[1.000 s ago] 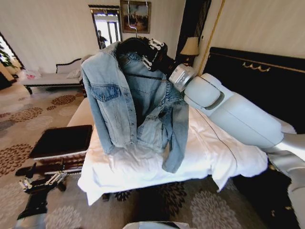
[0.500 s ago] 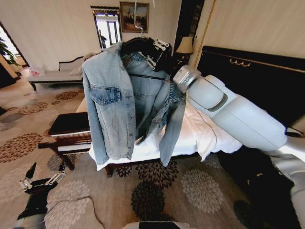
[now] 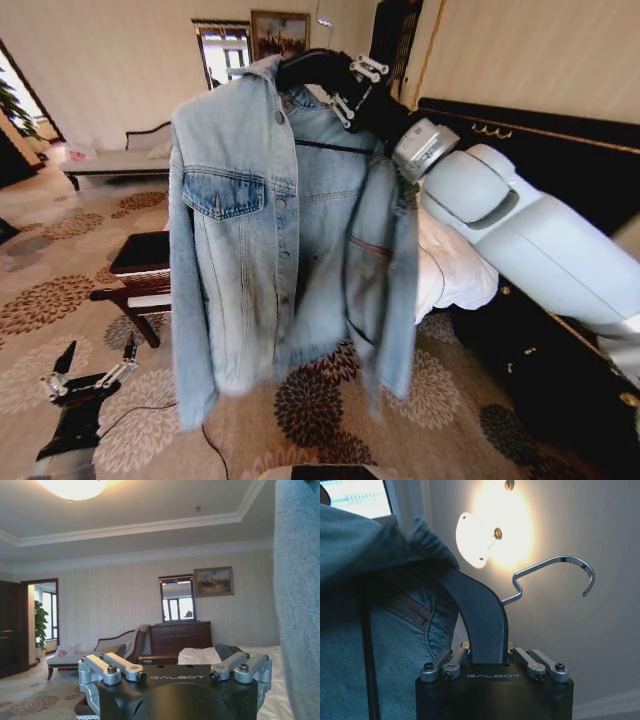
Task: Pick up the clothes from the bed and hang them on the clothes hanger.
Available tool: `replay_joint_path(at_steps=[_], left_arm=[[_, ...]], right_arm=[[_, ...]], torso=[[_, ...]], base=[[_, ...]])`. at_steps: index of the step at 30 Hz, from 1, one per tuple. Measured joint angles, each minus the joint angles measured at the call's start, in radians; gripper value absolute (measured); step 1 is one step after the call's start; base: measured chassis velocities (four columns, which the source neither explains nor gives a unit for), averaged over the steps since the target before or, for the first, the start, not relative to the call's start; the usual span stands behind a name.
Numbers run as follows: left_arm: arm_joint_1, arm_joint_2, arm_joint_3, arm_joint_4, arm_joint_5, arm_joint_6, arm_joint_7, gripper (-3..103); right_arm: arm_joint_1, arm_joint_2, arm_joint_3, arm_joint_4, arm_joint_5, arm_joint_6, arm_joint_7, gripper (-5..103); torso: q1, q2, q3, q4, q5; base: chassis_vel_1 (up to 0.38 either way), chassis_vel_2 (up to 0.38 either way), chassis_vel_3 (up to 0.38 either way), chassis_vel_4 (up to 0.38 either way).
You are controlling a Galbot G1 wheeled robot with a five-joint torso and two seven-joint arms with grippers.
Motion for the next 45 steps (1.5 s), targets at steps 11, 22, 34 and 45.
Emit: replay_joint_path(at_steps=[11,22,34,45], left_arm=[[0.000,0.000,0.000,0.000,0.000,0.000,0.000,100],[0.000,0.000,0.000,0.000,0.000,0.000,0.000,100],[0.000,0.000,0.000,0.000,0.000,0.000,0.000,100],[0.000,0.000,0.000,0.000,0.000,0.000,0.000,100]], right_arm=[[-0.136,-0.100,0.127,0.071,-0.001,0.001,-0.016,22],[-0.249,-0.233,0.253,0.149,0.019,0.003,-0.039,20],[-0.287,-0.354,0.345,0.210,0.067,0.004,-0.066,20],[-0.465,-0.449,0.514,0.267,0.085,-0.013,-0.071,20]], torso=[[-0.003,0.001,-0.001,-0.0003,0.0001],[-0.002,0.001,-0.001,-0.0004,0.0000],[-0.002,0.001,-0.001,-0.0003,-0.0001],[-0.002,0.001,-0.001,-0.0002,-0.0001]], base=[[-0.036,-0.045,-0.044,-0.030],[-0.099,-0.102,-0.097,-0.115],[-0.120,-0.139,-0.136,-0.125],[-0.127,-0.125,-0.125,-0.121]])
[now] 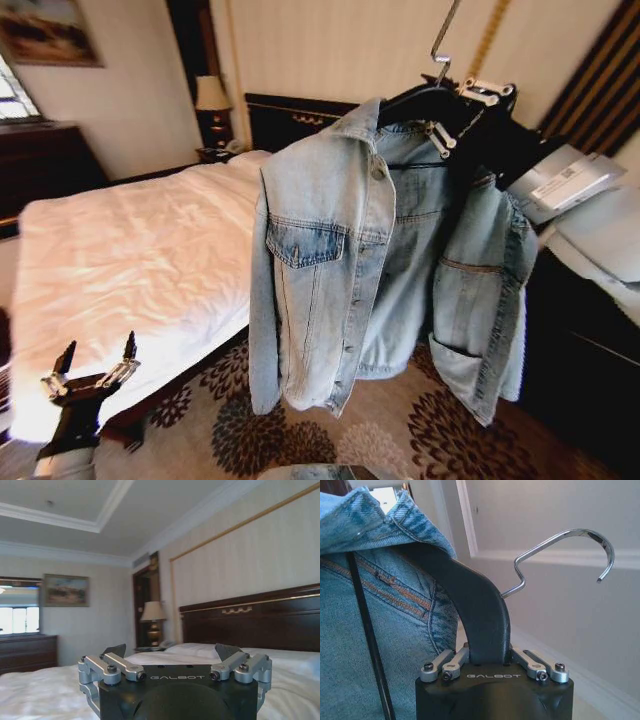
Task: Pick up the clothes from the bed and hang them on the clothes hanger.
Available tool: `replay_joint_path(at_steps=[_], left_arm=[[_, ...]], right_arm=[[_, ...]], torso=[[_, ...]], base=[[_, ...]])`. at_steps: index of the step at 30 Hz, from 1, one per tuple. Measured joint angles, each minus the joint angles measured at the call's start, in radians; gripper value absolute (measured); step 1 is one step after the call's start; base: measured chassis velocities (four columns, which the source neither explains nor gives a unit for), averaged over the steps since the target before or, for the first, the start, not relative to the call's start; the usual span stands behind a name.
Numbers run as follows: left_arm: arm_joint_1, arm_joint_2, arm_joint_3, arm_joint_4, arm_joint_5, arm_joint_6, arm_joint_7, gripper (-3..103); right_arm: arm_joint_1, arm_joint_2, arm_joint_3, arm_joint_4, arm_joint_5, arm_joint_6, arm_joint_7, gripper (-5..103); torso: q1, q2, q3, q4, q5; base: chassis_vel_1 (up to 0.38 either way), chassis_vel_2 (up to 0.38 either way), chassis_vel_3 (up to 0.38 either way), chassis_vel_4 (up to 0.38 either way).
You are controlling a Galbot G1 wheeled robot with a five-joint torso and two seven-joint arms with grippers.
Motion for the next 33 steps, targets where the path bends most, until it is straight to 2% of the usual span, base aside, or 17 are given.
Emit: replay_joint_path(at_steps=[33], left_arm=[[0.000,0.000,0.000,0.000,0.000,0.000,0.000,100]], right_arm=[[-0.086,-0.016,0.011,0.002,-0.007,-0.034,0.017,20]], torso=[[0.000,0.000,0.000,0.0000,0.0001]], base=[[-0.125,-0.122,-0.128,-0.127]])
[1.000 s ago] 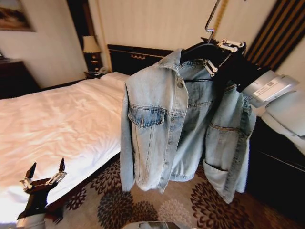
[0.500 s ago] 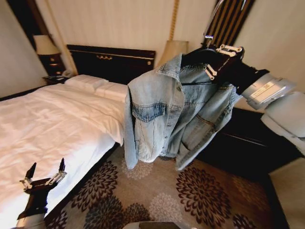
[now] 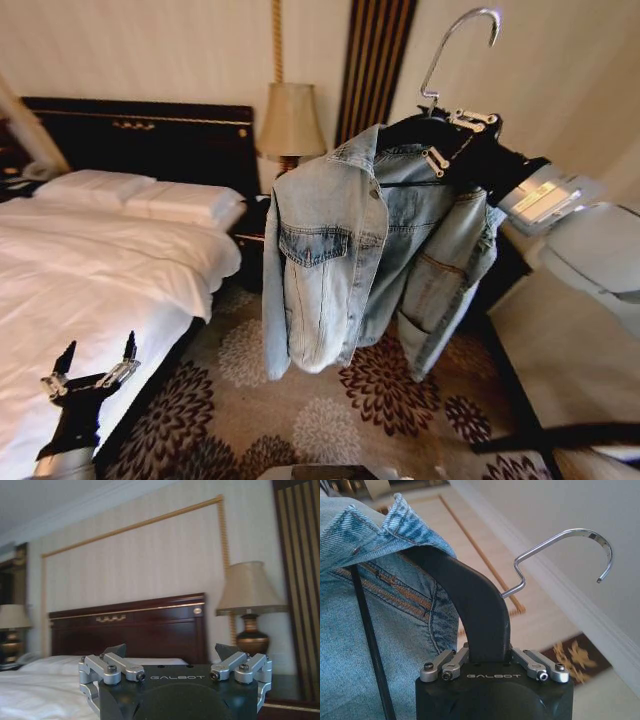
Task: Pick up the clothes from the bed and hang them on the clothes hanger.
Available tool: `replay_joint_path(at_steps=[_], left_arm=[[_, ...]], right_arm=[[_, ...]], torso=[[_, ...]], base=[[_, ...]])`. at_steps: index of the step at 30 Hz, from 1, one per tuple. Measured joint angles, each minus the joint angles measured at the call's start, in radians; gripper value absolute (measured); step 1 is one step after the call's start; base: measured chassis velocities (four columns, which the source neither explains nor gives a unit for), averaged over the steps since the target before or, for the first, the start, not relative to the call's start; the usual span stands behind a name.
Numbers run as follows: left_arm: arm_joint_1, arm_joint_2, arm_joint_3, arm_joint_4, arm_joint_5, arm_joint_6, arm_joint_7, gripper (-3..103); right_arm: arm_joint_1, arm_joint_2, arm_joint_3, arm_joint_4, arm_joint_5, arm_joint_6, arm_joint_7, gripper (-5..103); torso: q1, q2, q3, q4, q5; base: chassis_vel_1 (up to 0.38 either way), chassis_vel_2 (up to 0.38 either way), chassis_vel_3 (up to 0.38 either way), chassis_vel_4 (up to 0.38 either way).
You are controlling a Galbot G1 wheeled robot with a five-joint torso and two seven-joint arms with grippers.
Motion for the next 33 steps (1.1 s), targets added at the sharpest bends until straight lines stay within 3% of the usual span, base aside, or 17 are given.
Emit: replay_joint_path(at_steps=[11,33], left_arm=[[0.000,0.000,0.000,0.000,0.000,0.000,0.000,100],[0.000,0.000,0.000,0.000,0.000,0.000,0.000,100]], right_arm=[[-0.017,-0.017,0.000,0.011,0.050,-0.034,0.009,20],[-0.057,-0.011,0.001,0.018,0.047,-0.074,0.024,20]], torso=[[0.000,0.000,0.000,0.0001,0.0000],[0.000,0.000,0.000,0.0001,0.0000]], base=[[-0.118,-0.124,-0.126,-0.122],[-0.125,-0.123,-0.129,-0.124]])
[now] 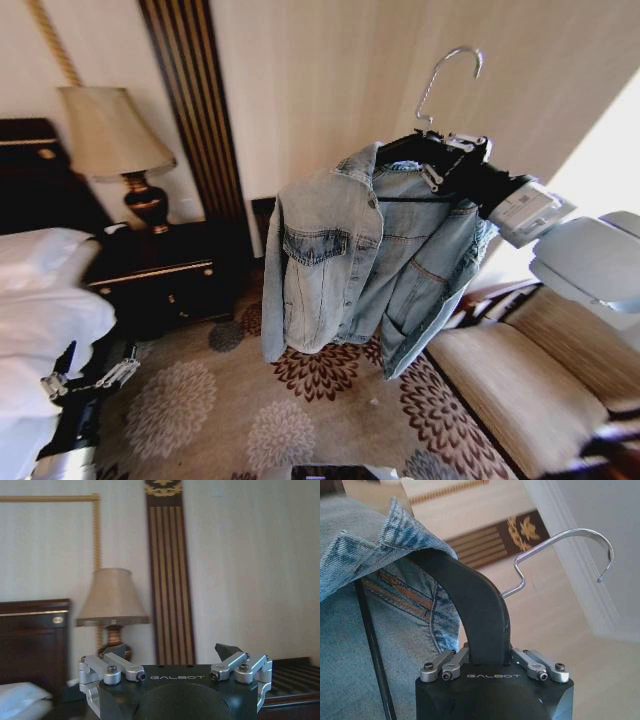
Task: Pick up the clothes from the bed and hang them on the clothes hanger.
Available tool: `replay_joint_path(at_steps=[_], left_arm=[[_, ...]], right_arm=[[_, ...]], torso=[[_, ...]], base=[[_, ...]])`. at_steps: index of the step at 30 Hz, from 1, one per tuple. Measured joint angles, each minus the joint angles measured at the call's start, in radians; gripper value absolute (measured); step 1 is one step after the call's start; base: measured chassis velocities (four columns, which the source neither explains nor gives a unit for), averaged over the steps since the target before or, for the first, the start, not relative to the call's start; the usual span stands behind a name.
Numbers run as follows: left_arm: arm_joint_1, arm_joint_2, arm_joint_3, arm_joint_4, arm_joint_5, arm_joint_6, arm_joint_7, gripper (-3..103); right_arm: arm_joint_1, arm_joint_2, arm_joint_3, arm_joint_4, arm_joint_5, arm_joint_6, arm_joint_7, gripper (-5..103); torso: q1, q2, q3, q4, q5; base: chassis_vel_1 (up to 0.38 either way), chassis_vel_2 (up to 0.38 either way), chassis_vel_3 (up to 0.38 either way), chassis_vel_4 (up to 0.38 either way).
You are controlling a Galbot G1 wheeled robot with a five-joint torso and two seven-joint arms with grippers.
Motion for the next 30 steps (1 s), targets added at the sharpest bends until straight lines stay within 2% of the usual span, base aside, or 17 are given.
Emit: replay_joint_path(at_steps=[20,30], left_arm=[[0.000,0.000,0.000,0.000,0.000,0.000,0.000,100],[0.000,0.000,0.000,0.000,0.000,0.000,0.000,100]], right_arm=[[-0.050,0.022,0.016,0.006,-0.006,-0.038,0.018,20],[-0.104,0.067,0.027,0.003,-0.066,-0.043,0.021,20]], torso=[[0.000,0.000,0.000,-0.0001,0.0001],[0.000,0.000,0.000,0.0000,0.0000]], base=[[-0.123,-0.128,-0.121,-0.125],[-0.121,-0.122,-0.127,-0.123]])
